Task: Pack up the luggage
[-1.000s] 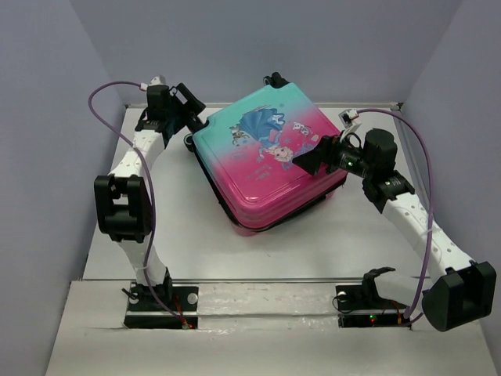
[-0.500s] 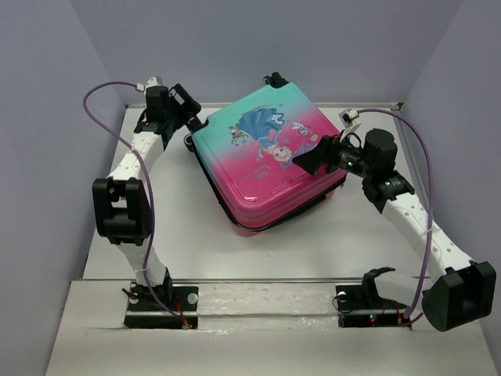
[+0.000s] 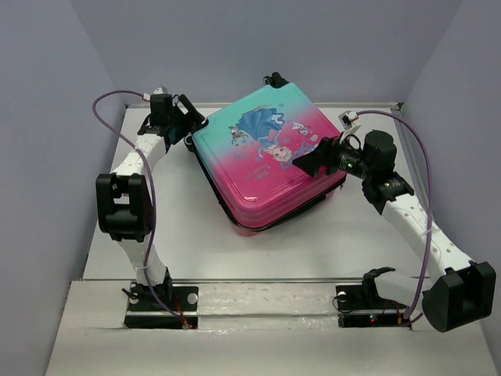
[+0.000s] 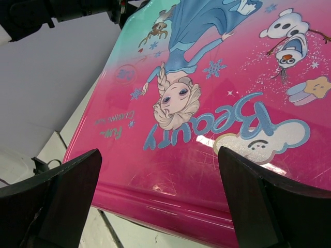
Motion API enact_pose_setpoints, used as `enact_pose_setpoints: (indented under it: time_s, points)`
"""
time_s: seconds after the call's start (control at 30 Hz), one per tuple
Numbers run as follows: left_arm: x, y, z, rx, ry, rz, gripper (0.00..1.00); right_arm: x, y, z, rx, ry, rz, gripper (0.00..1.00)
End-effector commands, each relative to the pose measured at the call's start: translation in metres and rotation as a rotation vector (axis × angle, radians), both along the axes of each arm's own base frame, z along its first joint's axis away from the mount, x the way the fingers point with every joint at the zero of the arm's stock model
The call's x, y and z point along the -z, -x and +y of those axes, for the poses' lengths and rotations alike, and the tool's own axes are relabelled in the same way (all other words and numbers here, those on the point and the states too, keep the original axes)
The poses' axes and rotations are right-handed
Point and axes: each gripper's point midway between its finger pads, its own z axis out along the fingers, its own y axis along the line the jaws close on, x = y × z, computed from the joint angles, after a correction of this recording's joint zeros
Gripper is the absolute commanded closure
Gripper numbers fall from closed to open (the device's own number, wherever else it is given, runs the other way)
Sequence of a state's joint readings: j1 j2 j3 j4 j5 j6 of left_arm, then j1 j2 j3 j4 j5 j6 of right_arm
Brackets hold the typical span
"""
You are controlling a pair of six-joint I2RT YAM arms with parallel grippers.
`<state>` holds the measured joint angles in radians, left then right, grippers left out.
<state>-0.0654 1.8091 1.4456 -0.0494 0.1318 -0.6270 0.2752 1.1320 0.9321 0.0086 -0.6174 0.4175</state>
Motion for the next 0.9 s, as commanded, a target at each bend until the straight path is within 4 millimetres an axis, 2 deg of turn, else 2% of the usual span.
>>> enact_pose_setpoints:
  time_s: [0.0, 0.33, 0.5, 0.53, 0.6, 0.63, 0.83, 0.87]
  points:
    - [-0.012, -0.007, -0.014, 0.035, 0.082, -0.033, 0.01, -0.015, 0.003, 0.001, -0.014, -0.013, -0.074, 0.00]
    - [-0.002, -0.034, -0.032, 0.023, 0.251, -0.047, 0.02, -0.012, 0.005, 0.003, -0.024, -0.023, -0.064, 0.00]
    - [-0.006, -0.045, -0.041, 0.029, 0.324, -0.070, 0.11, -0.011, 0.007, 0.003, -0.027, -0.025, -0.064, 0.00]
    - [-0.013, -0.047, -0.044, 0.037, 0.336, -0.091, 0.27, -0.011, 0.007, 0.002, -0.025, -0.026, -0.065, 0.00]
    - [-0.020, -0.050, -0.046, 0.042, 0.355, -0.116, 0.44, -0.011, 0.008, 0.002, -0.025, -0.028, -0.064, 0.00]
    - [-0.023, -0.053, -0.047, 0.043, 0.360, -0.124, 0.57, -0.010, 0.008, 0.002, -0.025, -0.029, -0.062, 0.00]
    - [-0.039, -0.055, -0.047, 0.043, 0.378, -0.167, 0.76, -0.004, 0.012, 0.000, -0.017, -0.026, -0.057, 0.00]
    - [-0.042, -0.054, -0.048, 0.044, 0.387, -0.172, 0.86, -0.005, 0.013, 0.000, -0.017, -0.028, -0.059, 0.00]
